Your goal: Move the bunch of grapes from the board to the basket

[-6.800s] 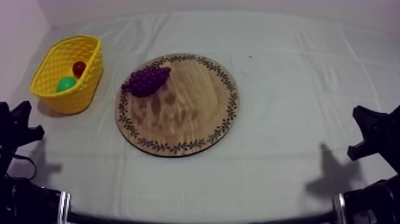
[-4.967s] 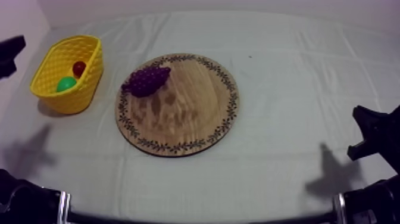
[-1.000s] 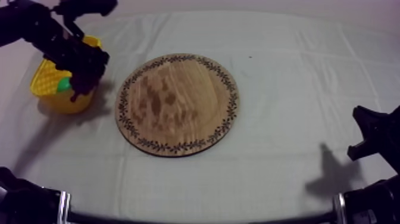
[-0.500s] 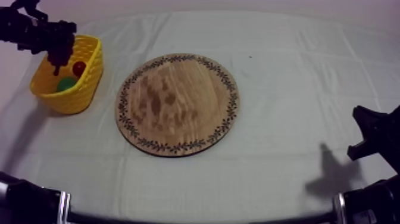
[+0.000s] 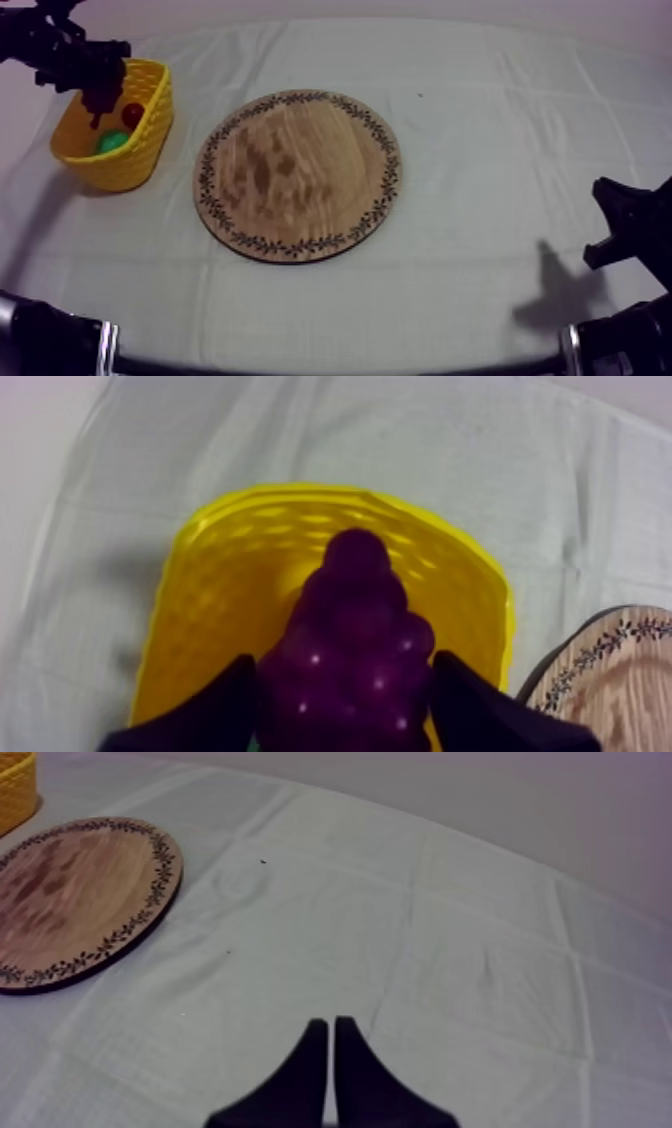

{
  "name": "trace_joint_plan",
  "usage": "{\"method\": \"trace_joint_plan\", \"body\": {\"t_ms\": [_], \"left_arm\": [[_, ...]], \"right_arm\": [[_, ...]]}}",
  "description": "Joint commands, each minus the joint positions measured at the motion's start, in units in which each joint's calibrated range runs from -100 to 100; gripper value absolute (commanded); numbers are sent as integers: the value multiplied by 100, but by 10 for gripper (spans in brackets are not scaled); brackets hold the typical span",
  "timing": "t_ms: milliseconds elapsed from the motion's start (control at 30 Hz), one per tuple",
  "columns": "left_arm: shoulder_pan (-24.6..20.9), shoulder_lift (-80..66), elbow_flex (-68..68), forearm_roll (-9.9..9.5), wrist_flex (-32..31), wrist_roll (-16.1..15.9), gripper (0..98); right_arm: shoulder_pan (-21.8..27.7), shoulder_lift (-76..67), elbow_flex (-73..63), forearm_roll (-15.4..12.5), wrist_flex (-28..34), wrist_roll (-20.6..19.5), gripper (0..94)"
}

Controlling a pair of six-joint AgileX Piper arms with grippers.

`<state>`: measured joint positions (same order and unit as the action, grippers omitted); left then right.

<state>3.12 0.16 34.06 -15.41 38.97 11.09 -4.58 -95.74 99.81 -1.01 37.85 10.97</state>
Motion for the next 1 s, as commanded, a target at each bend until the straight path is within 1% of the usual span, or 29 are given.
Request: {"method": "trace_joint_plan", "body": {"t_ms": [0,100,167,200,267,333,500,567,633,733,833,900,967], "left_arm": [[-7,4,-3,-4,8,-3,795],[-15,-33,12,-17,18,18,881],[-17,-86,33,-21,21,24,912],[-17,-118,43,-18,22,26,916],[-30,-202,51,-9,23,38,887],[-51,-315,34,-2,24,88,811],[-171,-751,58,4,-205,219,524],[-227,-991,105,4,-339,199,371],[-261,-1262,158,7,-409,96,256],[-286,-1721,294,13,-454,-13,149],[-311,-2233,538,38,-504,-31,64],[-327,-2601,764,68,-527,-29,32],[-356,-2993,1008,191,-539,-121,16]], "right_arm": [[-2,-1,-3,1,-3,0,4],[-2,-1,-3,1,-3,0,4],[-2,-1,-3,1,-3,0,4],[-2,-1,-3,1,-3,0,4],[-2,-1,-3,1,-3,0,4],[-2,-1,-3,1,-3,0,4],[-2,-1,-3,1,-3,0,4],[-2,-1,-3,1,-3,0,4],[-2,-1,-3,1,-3,0,4],[-2,-1,-3,1,-3,0,4],[-2,-1,-3,1,-3,0,4],[-2,-1,-3,1,-3,0,4],[-2,-1,-3,1,-3,0,4]]}}
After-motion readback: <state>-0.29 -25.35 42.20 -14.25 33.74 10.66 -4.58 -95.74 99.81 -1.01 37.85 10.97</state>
